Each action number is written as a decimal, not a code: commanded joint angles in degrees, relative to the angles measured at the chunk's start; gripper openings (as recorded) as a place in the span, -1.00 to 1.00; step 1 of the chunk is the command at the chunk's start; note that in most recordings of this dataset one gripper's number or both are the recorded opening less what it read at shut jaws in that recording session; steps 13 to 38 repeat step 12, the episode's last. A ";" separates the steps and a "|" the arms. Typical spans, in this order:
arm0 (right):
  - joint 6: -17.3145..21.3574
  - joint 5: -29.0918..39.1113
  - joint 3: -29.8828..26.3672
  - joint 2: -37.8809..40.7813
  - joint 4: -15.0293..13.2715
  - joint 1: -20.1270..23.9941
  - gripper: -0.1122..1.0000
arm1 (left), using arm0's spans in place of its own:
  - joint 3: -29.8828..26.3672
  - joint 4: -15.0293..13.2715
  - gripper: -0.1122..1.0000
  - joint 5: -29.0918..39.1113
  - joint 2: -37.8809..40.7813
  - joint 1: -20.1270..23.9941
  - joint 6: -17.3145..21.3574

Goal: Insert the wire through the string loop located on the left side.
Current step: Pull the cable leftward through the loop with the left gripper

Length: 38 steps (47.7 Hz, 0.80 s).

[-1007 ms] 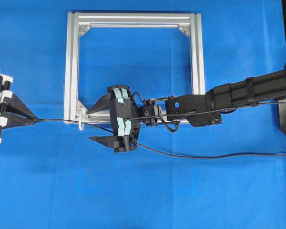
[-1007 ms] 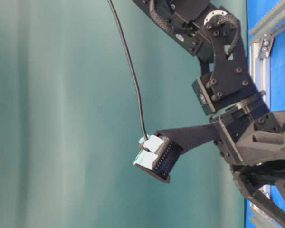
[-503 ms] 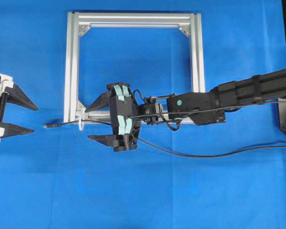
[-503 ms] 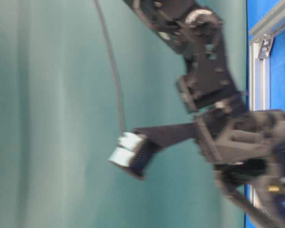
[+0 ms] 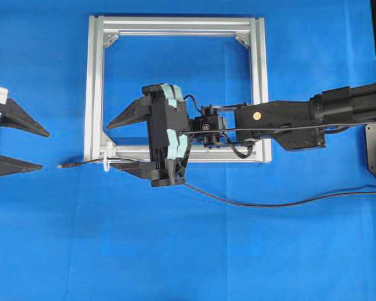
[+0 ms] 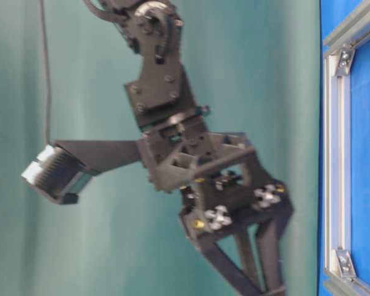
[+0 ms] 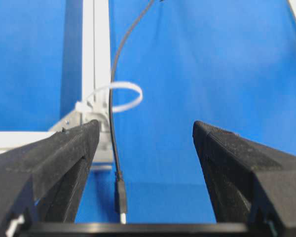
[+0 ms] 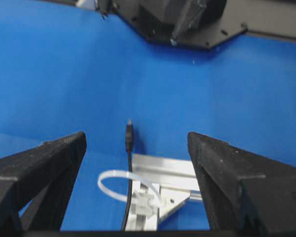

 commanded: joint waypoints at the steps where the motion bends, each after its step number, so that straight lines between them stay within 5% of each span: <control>1: -0.09 0.44 -1.32 -2.55 0.09 0.00 0.87 | -1.41 0.26 0.46 -0.44 0.26 0.97 0.09; 38: 0.00 0.62 -1.32 -2.55 0.18 0.09 0.87 | -1.41 0.26 0.46 -0.44 0.53 2.02 0.09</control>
